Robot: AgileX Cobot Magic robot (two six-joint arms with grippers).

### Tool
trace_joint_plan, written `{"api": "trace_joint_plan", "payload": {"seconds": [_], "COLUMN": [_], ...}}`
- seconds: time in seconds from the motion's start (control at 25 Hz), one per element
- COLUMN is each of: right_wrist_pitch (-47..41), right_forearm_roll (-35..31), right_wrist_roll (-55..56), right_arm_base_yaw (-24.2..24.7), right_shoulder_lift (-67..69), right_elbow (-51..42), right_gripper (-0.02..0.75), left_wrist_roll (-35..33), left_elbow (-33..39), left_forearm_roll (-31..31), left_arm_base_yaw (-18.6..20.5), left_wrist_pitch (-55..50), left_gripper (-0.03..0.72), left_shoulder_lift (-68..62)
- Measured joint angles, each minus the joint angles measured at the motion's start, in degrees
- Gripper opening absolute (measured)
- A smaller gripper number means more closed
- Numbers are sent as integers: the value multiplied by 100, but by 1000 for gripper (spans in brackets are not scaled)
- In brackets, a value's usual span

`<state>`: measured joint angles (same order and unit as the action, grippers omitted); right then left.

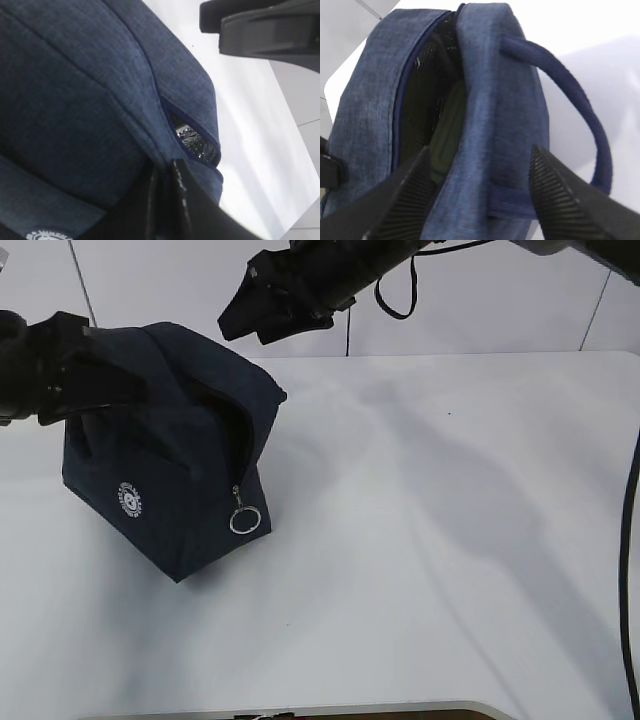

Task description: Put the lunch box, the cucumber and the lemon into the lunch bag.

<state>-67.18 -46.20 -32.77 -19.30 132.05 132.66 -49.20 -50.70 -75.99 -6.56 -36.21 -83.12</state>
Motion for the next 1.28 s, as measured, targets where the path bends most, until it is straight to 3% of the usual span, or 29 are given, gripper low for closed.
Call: {"api": "trace_joint_plan", "payload": {"seconds": [0.24, 0.56, 0.88, 1.28], "right_wrist_pitch": [12, 144, 421, 513], "right_forearm_roll": [-92, 19, 121, 110], "right_wrist_roll": [-335, -462, -500, -551], "right_arm_base_yaw": [-64, -109, -109, -109], "right_shoulder_lift": [0, 0, 13, 347], "right_elbow": [-185, -194, -194, -209], "right_gripper": [493, 491, 427, 425], "left_wrist_roll": [-332, -367, -367, -380], "left_elbow": [0, 0, 0, 0], "left_forearm_roll": [-361, -385, -388, -397], "left_arm_base_yaw": [0, 0, 0, 0], "left_wrist_pitch": [45, 45, 45, 25], "left_gripper": [2, 2, 2, 2], "left_shoulder_lift": [-9, -9, -22, -22]}}
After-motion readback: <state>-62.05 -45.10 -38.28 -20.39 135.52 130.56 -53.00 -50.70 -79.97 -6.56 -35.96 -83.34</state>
